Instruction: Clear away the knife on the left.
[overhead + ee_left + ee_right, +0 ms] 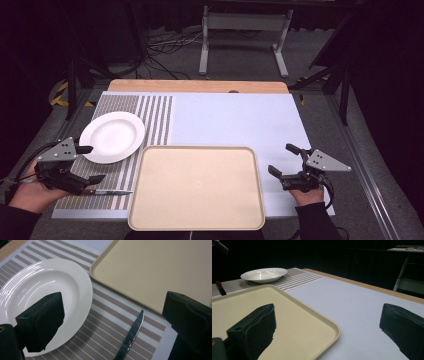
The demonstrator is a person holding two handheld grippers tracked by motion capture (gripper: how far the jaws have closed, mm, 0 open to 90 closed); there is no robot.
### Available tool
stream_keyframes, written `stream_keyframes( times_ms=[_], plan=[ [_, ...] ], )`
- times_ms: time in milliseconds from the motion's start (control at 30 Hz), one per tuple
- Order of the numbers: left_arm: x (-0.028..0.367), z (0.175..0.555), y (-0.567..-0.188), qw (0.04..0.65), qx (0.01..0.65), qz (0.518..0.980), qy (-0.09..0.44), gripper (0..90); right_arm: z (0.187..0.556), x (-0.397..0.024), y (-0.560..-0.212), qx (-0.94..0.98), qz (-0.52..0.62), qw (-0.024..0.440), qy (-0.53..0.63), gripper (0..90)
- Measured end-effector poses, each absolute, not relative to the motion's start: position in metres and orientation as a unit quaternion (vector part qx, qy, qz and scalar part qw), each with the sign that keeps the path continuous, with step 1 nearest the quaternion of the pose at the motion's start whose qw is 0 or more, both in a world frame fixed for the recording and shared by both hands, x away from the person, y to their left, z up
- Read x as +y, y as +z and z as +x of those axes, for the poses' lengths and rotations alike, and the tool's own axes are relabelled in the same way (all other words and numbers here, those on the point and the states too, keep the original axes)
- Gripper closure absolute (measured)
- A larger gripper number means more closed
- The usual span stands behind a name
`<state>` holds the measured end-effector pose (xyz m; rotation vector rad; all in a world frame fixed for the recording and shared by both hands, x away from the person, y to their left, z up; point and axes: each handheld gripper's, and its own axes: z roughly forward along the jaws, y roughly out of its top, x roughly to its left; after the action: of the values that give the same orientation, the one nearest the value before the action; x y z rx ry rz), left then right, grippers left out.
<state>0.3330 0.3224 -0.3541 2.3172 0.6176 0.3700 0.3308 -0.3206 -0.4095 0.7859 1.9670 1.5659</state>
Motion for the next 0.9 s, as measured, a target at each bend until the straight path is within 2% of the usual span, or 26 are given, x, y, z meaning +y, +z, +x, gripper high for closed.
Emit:
stream_keyframes(
  times_ms=[900],
  plan=[
    [0.3222,0.3427,-0.3583,0.198,0.213,0.951,0.101,5.1,0.3321,-0.3190,-0.4110,0.727,0.285,0.245,0.574,1.3]
  ],
)
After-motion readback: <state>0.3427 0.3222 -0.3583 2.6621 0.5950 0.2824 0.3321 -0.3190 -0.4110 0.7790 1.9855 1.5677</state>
